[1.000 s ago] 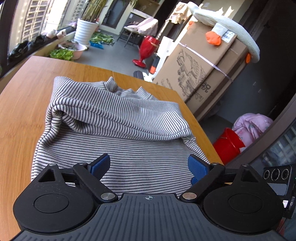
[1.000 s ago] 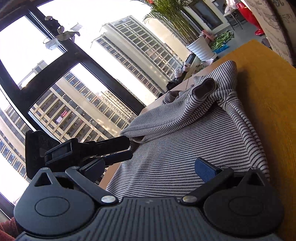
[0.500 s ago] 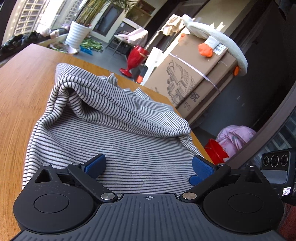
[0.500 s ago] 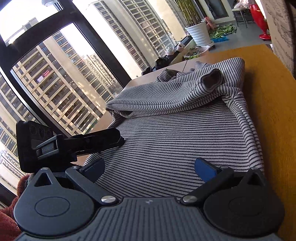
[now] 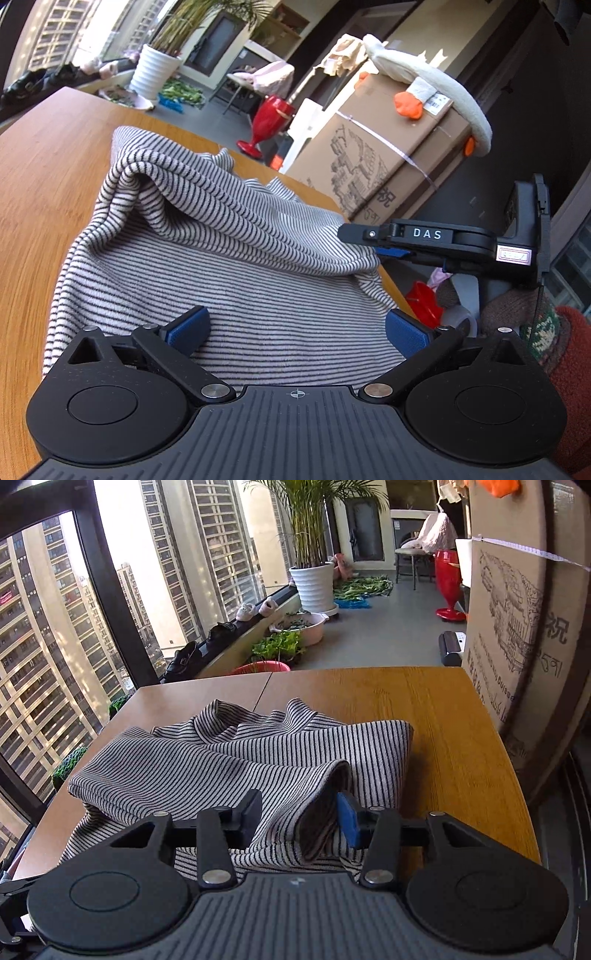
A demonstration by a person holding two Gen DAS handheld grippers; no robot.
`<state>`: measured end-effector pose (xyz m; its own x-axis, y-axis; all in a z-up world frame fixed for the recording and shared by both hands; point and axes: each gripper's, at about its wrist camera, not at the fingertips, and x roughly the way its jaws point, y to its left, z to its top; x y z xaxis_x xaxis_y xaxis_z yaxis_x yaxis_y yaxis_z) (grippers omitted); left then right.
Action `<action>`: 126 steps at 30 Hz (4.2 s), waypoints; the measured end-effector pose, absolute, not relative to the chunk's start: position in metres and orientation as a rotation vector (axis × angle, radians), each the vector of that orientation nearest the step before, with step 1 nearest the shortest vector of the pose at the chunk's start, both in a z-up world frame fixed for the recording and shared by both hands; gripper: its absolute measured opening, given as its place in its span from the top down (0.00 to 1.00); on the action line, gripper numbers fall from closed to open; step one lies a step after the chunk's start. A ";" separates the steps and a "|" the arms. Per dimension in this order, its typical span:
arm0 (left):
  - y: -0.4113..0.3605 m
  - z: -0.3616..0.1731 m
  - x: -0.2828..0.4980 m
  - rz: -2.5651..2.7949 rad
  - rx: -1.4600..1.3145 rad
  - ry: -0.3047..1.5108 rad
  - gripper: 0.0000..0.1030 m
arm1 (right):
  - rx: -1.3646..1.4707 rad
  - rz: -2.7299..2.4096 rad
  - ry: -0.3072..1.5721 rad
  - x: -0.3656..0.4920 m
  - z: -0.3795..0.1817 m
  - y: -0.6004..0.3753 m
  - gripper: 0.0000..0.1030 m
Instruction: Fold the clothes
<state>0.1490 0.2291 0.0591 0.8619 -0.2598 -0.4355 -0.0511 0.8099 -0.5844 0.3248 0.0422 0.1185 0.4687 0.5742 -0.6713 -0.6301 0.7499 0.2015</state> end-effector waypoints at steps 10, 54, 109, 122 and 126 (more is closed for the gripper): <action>0.232 0.057 0.150 -0.124 -0.638 0.522 0.00 | -0.189 0.820 0.482 0.319 0.177 0.066 0.95; 0.252 0.077 0.264 0.101 -0.309 0.546 0.00 | 0.120 0.801 0.680 0.377 0.082 0.031 0.79; 0.271 0.073 0.222 -0.028 -0.450 0.473 0.00 | -0.299 0.881 0.691 0.391 0.097 0.156 0.89; 0.296 0.112 0.176 0.071 -0.527 0.294 0.00 | -0.005 1.017 0.735 0.296 0.132 0.024 0.96; 0.298 0.123 0.191 0.019 -0.516 0.338 0.00 | 0.081 1.006 0.764 0.287 0.108 0.008 0.96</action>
<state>0.1907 0.2975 0.1235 0.9445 -0.0670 -0.3217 -0.1020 0.8708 -0.4809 0.2874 0.0078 0.1078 0.3029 0.7853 -0.5400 -0.7313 0.5548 0.3967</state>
